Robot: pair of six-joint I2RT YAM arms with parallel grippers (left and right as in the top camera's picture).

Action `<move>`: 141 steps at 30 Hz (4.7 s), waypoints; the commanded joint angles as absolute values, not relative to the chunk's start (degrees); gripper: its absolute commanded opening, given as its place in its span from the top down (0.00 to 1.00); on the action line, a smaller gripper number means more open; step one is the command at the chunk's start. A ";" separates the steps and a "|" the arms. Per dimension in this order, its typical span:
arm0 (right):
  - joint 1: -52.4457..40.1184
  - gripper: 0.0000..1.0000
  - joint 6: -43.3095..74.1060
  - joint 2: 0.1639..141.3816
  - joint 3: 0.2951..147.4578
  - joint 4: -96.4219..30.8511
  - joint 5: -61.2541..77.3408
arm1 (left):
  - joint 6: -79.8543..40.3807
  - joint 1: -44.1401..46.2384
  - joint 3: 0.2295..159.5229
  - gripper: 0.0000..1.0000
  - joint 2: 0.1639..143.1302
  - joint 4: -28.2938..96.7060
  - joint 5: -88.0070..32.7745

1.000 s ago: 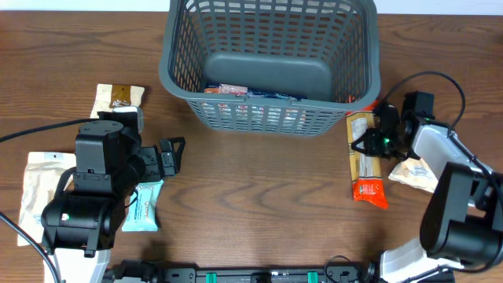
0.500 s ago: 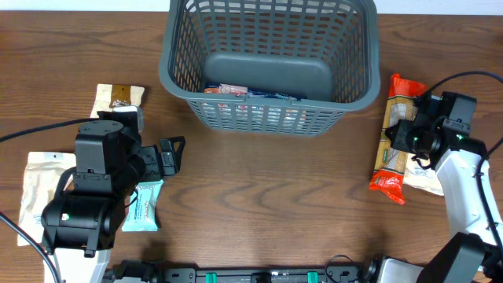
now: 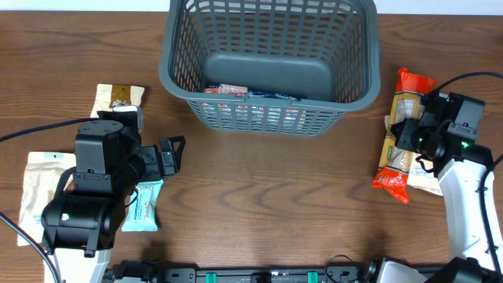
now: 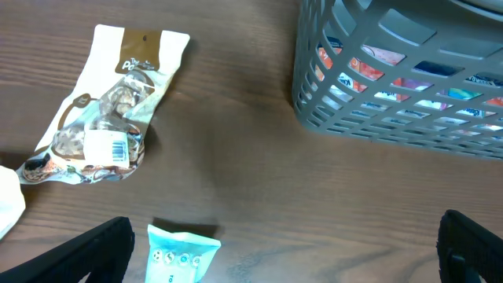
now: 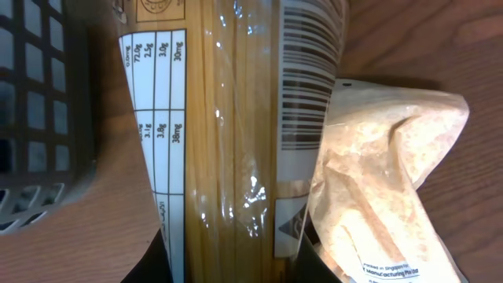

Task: Pack container
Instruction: 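Lift the spaghetti packet and place it upright into the basket, then withdraw the right gripper toward the beige pouch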

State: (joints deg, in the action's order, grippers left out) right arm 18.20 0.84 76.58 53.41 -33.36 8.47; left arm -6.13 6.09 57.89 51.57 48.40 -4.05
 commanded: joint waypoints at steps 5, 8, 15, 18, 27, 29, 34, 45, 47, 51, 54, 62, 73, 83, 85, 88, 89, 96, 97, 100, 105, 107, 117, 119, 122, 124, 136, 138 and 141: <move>18.33 0.98 2.98 69.91 56.84 -30.28 9.23 | -5.82 5.85 59.00 0.01 51.62 48.34 -3.42; 18.33 0.98 3.01 67.40 59.68 -29.85 9.23 | -5.82 5.85 59.00 0.01 51.62 48.34 -3.40; 18.28 0.98 8.47 63.18 67.75 -27.77 9.30 | -5.82 5.85 59.00 0.01 51.62 48.31 -3.40; 18.24 0.98 11.11 61.56 69.54 -25.87 9.50 | -5.82 5.85 59.00 0.01 51.62 48.34 -3.40; 18.24 0.99 26.17 59.46 69.76 -9.23 9.47 | -5.82 5.85 59.00 0.01 51.62 47.86 -3.42; 18.22 0.99 28.38 59.53 69.76 -6.00 9.47 | -5.82 5.85 59.00 0.01 51.62 47.90 -3.42; 17.85 0.99 32.69 59.53 69.78 0.03 9.45 | -5.82 5.85 59.00 0.01 51.62 47.88 -3.42; 12.19 0.99 37.76 63.07 69.78 18.26 9.41 | -5.82 5.85 59.00 0.01 51.62 46.89 -3.42; 10.55 0.99 38.33 64.27 69.78 22.24 9.39 | -5.85 5.85 59.00 0.01 51.62 46.89 -3.42; 6.68 0.99 40.38 67.48 69.93 28.86 8.80 | -5.85 5.85 59.00 0.02 51.62 46.89 -3.44; 2.57 0.99 41.54 70.96 70.76 31.20 8.78 | -5.85 5.85 59.00 0.01 51.62 46.89 -3.68; -7.97 0.99 41.50 80.64 74.06 31.99 8.82 | -5.82 5.85 59.00 0.01 51.62 47.83 -4.05; -17.65 0.99 39.90 87.44 74.37 26.59 9.06 | -5.82 5.85 59.00 0.01 51.62 49.58 -4.03; -19.53 0.99 35.11 87.99 74.37 20.64 12.53 | -5.82 5.85 59.00 0.01 51.62 49.69 -4.03; -19.53 0.95 34.87 87.99 74.37 19.77 13.50 | -5.82 5.85 59.00 0.01 51.62 49.69 -4.03; -19.53 0.47 32.58 87.99 74.37 19.68 15.99 | -5.82 5.85 59.00 0.01 51.62 49.69 -4.03; -19.53 0.39 32.45 87.99 74.37 19.70 16.40 | -5.82 5.85 59.00 0.01 51.62 49.69 -4.03; -19.53 0.01 31.57 87.99 74.37 19.46 17.12 | -5.82 5.85 59.00 0.01 51.62 49.69 -4.03; -19.53 0.01 31.20 87.99 74.37 19.42 17.52 | -5.82 5.85 59.00 0.01 51.62 49.69 -4.03; -19.49 0.01 29.28 87.99 74.37 18.92 19.11 | -5.82 5.85 59.00 0.01 51.62 49.69 -4.03; -19.49 0.01 21.76 87.48 74.46 11.18 20.14 | -5.80 5.85 59.00 0.01 51.62 49.69 -4.03; -19.49 0.01 17.15 86.98 74.61 5.39 18.87 | -5.80 5.85 59.00 0.01 51.62 49.69 -4.03; -19.11 0.01 -1.65 78.17 75.24 -14.90 3.90 | -5.78 5.85 59.00 0.01 51.62 50.11 -4.01; -19.00 0.01 -3.51 75.07 75.88 -15.97 3.01 | -5.80 5.85 59.00 0.01 51.62 50.11 -4.01; -18.98 0.01 -4.62 69.25 77.30 -16.12 2.42 | -5.80 5.85 59.00 0.01 51.62 50.11 -4.01; -18.81 0.01 -3.22 66.04 77.62 -16.71 -3.05 | -5.78 5.85 59.00 0.01 51.62 50.13 -4.01; -5.32 0.01 25.63 57.28 77.62 -54.61 -33.43 | -4.67 5.85 59.00 0.01 51.62 50.15 -4.01; -0.97 0.01 30.09 57.25 77.62 -60.93 -33.41 | -4.67 5.85 59.00 0.01 51.62 50.17 -3.99; 5.28 0.01 33.23 57.74 77.47 -67.88 -33.10 | -4.67 5.85 59.00 0.01 51.62 50.28 -3.99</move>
